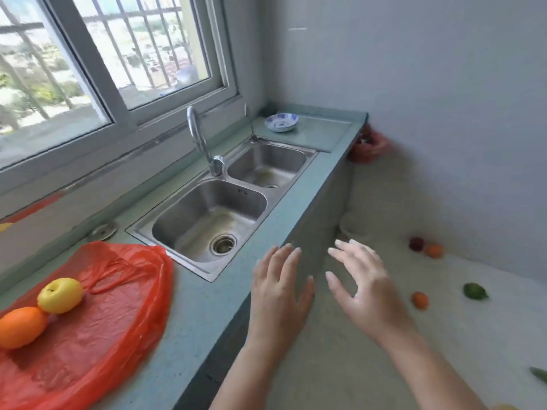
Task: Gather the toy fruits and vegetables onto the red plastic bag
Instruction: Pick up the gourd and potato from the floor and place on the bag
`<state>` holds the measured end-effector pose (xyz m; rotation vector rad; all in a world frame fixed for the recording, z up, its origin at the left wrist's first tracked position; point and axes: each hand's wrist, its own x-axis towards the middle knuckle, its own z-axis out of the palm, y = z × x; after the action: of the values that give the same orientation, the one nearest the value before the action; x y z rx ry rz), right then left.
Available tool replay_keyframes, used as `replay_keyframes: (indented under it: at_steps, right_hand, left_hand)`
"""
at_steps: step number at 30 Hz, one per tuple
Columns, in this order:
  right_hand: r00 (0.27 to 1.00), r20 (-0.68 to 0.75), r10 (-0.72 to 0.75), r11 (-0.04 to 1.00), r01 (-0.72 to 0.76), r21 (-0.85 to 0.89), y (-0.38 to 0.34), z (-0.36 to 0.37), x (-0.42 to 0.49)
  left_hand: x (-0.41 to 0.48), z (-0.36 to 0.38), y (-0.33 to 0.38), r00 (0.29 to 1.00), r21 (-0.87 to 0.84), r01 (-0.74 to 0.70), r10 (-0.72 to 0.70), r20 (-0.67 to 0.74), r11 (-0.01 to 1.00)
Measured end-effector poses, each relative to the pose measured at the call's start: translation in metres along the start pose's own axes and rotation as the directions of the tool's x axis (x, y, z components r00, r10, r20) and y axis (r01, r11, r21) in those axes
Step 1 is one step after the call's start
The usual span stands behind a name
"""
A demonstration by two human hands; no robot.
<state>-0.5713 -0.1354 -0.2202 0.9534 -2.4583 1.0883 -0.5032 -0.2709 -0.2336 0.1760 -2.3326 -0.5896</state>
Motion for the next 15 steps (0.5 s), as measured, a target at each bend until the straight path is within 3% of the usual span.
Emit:
replay_keyframes:
  at_steps: [7,15]
  right_hand:
    - [0.961,-0.17,0.219,0.96,-0.243,-0.14,0.056,-0.086,-0.07]
    - [0.851,-0.351,0.39,0.85,-0.479,-0.217,0.109,-0.142,-0.127]
  left_hand:
    - [-0.013,0.059,0.088,0.963,-0.12,-0.18,0.2,0.181,0.976]
    - [-0.02,0.129,0.152,0.852,-0.294,-0.302,0.395,0.343,0.907]
